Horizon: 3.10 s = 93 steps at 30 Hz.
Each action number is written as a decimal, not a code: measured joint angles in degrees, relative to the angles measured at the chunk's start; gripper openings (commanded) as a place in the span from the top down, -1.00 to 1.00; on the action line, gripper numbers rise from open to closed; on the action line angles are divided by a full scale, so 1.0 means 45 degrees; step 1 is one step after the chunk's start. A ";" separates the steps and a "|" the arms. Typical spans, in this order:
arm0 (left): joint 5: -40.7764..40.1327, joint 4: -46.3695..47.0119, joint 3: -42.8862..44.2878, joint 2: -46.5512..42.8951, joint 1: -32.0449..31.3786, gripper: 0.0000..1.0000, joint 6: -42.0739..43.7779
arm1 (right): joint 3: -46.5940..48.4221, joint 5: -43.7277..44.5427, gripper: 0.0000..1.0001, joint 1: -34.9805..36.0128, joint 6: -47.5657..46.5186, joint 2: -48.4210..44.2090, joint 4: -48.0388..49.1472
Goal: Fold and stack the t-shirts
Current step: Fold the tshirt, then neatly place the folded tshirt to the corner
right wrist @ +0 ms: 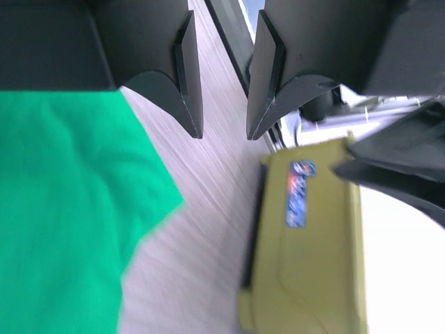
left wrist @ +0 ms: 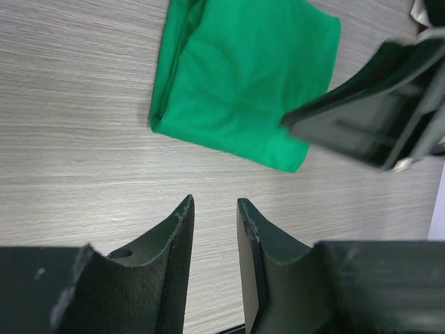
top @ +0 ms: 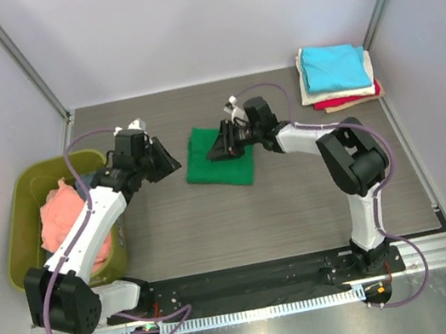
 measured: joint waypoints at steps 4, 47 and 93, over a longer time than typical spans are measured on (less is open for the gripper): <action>0.0063 -0.0010 0.0019 0.0058 0.0000 0.32 -0.0015 | -0.1579 -0.0209 0.26 0.0321 0.0359 0.0685 0.0952; -0.3842 -0.4284 0.0602 -0.1860 0.0010 0.04 0.3361 | 0.0704 0.1933 -0.75 -0.3444 -0.3337 0.1506 -0.2681; -0.3138 -0.4177 0.0413 -0.1579 0.0092 0.06 0.3356 | 0.3235 0.8602 0.98 -0.4367 -1.0214 -0.3026 -0.7388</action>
